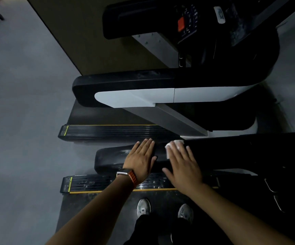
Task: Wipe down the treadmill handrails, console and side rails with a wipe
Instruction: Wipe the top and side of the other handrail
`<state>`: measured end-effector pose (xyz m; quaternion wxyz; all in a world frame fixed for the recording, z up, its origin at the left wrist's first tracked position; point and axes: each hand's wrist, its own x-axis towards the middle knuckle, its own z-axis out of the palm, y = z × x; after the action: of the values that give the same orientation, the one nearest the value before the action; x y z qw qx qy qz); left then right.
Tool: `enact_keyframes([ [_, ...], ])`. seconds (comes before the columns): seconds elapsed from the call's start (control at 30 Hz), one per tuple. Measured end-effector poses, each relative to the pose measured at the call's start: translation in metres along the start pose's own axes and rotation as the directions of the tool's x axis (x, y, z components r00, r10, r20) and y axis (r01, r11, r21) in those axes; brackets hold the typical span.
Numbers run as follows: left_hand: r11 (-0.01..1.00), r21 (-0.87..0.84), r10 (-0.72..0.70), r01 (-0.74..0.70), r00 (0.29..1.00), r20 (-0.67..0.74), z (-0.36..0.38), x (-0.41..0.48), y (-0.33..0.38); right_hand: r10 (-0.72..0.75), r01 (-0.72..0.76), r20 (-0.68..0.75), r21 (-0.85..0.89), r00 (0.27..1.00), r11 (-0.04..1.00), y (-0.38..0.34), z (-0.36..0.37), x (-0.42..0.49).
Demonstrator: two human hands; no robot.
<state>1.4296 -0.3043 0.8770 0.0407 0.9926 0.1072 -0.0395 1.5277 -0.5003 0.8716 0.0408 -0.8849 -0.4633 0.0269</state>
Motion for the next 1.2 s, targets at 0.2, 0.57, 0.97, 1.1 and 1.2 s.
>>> enact_keyframes([
  [0.2, 0.999, 0.0, 0.051, -0.051, 0.999, 0.015, 0.003, 0.003, -0.007, -0.051, 0.047, -0.042, -0.1, 0.998, 0.994, 0.014, 0.008, -0.025],
  [0.57, 0.999, -0.028, 0.042, -0.043, 0.999, -0.03, 0.008, 0.001, -0.004, 0.045, -0.051, -0.043, -0.162, 0.998, 0.985, 0.009, 0.011, -0.042],
  [0.97, 0.994, -0.074, 0.08, -0.084, 0.995, -0.05, 0.006, 0.0, -0.007, 0.177, -0.18, -0.03, -0.121, 0.984, 0.976, -0.017, 0.006, -0.028],
  [1.1, 0.99, -0.086, 0.106, -0.109, 0.993, -0.043, 0.006, -0.004, -0.015, 0.01, -0.008, 0.017, -0.126, 1.0, 0.992, -0.03, 0.007, -0.016],
  [1.2, 0.991, -0.079, 0.1, -0.103, 0.994, -0.049, 0.004, -0.01, -0.025, 0.135, -0.136, -0.011, -0.108, 0.991, 0.985, -0.017, -0.006, -0.009],
])
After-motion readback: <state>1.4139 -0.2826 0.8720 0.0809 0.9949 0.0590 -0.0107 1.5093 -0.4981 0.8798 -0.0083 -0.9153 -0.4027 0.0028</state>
